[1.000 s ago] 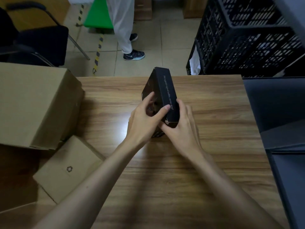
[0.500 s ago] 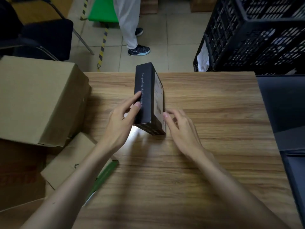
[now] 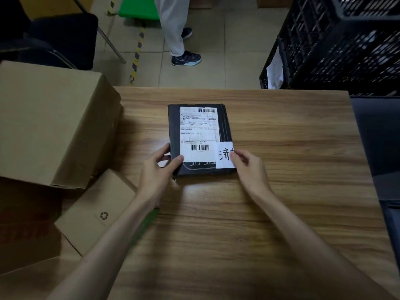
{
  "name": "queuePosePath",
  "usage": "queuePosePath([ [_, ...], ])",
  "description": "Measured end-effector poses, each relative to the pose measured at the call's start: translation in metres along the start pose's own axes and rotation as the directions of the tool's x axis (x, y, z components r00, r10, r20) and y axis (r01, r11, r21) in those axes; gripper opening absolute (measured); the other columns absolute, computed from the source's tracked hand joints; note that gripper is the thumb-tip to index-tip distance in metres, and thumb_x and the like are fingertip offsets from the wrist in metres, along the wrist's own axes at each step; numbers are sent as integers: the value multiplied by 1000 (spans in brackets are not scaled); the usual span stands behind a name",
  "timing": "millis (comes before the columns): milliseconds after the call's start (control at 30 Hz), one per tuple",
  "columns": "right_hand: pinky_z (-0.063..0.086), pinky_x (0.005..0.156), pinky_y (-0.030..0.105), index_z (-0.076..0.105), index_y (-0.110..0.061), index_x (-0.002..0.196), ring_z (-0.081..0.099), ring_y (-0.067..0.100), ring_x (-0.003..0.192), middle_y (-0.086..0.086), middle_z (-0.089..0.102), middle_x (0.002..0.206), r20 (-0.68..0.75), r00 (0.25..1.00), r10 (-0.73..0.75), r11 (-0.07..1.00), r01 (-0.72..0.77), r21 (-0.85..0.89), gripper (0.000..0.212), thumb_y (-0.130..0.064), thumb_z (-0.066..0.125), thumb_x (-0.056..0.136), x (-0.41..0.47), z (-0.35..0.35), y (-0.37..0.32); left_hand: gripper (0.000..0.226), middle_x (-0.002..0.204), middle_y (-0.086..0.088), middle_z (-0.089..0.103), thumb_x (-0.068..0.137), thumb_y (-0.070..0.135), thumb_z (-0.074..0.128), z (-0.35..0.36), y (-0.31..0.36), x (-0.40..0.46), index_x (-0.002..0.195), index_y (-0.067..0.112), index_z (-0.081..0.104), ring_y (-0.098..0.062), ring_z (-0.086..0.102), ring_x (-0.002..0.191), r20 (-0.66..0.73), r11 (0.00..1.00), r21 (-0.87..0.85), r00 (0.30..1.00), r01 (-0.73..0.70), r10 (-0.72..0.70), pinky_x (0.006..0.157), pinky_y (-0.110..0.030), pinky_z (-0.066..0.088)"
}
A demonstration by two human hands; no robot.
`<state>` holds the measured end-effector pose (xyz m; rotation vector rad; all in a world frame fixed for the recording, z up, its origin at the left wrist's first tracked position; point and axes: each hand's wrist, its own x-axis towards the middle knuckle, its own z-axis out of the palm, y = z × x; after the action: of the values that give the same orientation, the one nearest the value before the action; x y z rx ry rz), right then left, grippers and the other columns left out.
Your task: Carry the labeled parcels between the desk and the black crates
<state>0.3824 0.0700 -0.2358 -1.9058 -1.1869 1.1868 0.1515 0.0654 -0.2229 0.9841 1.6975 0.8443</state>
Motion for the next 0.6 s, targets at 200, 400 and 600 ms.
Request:
queuePosePath([
  [200,38,87,24,72,-14,119,56,11,102,5,67,111,-9,999,-40,999,40,-30,31,-33,57,100,-2,-13,23,39,114,7,72,91,19,75,24,-26,8,128,28,66,-10,70,106,41,998,-59,999,26,-24,90,-27,56],
  [400,41,86,22,72,-12,119,60,12,103,3,69,111,-71,995,-64,998,63,-14,31,-32,53,102,-7,-6,20,29,111,11,74,99,20,66,29,-24,2,128,23,70,1,69,97,38,992,-124,999,-18,23,87,-19,55],
  [600,35,69,-7,64,-8,129,50,-31,78,-34,52,90,-72,992,-101,986,110,123,33,-25,49,105,-24,-22,-8,42,120,10,71,102,20,60,22,8,-15,143,10,57,-2,68,106,-4,977,-196,996,-84,85,93,-23,56],
])
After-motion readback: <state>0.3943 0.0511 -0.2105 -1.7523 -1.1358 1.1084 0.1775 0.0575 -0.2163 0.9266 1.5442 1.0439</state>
